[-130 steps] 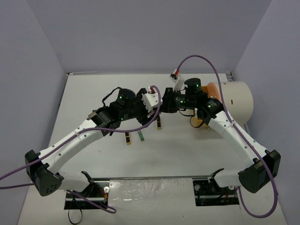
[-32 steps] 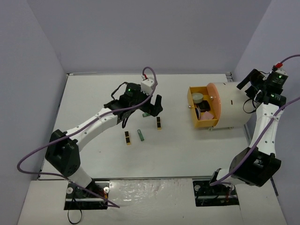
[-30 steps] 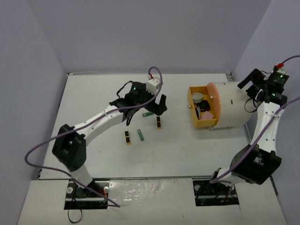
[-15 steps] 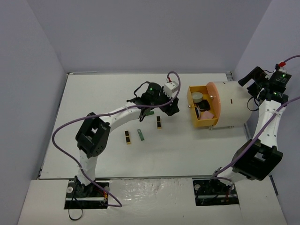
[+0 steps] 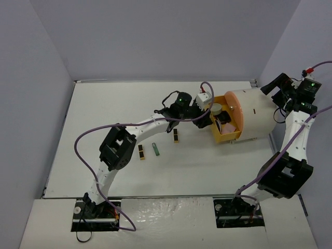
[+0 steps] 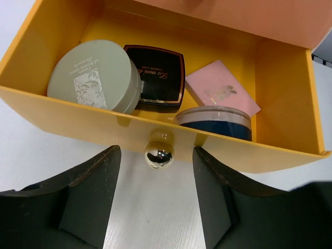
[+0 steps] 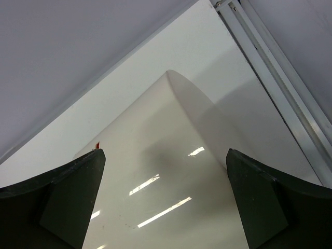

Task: Organize the makeup

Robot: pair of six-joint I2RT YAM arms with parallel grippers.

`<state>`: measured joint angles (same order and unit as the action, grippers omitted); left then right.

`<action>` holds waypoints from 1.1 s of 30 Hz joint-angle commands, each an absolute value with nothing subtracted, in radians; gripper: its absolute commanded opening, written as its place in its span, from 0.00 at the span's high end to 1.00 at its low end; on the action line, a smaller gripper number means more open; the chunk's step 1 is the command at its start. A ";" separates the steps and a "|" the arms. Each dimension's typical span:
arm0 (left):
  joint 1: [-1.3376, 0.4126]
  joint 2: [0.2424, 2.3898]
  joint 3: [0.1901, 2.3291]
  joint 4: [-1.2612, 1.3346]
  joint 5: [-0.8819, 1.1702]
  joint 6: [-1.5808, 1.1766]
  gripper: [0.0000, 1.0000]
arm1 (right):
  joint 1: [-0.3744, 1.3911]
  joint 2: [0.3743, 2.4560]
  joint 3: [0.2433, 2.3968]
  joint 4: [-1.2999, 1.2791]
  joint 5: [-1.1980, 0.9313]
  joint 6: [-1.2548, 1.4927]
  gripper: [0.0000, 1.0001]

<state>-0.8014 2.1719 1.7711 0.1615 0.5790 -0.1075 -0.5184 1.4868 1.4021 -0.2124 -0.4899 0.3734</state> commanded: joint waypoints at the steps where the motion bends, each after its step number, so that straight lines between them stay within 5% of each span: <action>1: -0.817 2.164 1.875 0.283 0.622 -0.109 0.46 | -0.509 1.497 1.376 -0.236 -0.581 0.423 0.00; 33: -0.854 2.527 2.386 0.413 0.702 -0.274 0.47 | -0.509 1.480 1.360 -0.237 -0.619 0.471 0.01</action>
<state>-0.8339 2.5648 2.2900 0.2590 0.6918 -0.2131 -0.5251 1.4868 1.3762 -0.1759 -0.5173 0.4231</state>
